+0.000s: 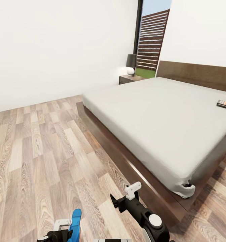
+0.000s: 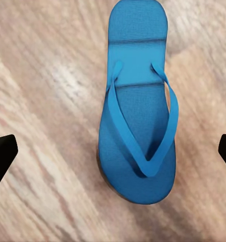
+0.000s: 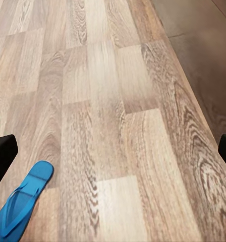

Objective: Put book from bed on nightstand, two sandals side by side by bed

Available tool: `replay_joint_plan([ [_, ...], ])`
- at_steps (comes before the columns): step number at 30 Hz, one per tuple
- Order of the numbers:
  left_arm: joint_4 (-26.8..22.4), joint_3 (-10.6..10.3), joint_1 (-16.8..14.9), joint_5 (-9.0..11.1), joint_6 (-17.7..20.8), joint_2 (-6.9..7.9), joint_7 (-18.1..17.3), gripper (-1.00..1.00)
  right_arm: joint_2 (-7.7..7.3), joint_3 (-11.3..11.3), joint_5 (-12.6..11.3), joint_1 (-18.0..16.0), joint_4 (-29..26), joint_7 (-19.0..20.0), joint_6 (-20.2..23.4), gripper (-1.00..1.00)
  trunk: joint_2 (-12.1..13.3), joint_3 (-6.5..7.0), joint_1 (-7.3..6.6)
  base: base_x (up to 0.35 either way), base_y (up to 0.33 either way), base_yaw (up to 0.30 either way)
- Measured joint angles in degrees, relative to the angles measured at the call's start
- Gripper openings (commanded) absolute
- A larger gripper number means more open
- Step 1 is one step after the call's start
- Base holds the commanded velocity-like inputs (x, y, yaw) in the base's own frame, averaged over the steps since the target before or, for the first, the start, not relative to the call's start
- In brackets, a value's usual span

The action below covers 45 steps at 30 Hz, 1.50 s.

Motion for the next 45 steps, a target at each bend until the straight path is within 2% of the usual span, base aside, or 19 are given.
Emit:
replay_joint_plan([
  [45, -0.1, 0.0, 0.0, 0.0, -0.1, 0.00, 0.0, 1.00, 0.08, 0.0, 0.0, 0.0, 0.0, 0.0, 0.0, 1.00, 0.0, 0.00, 0.00, 0.027, -0.001, 0.000],
])
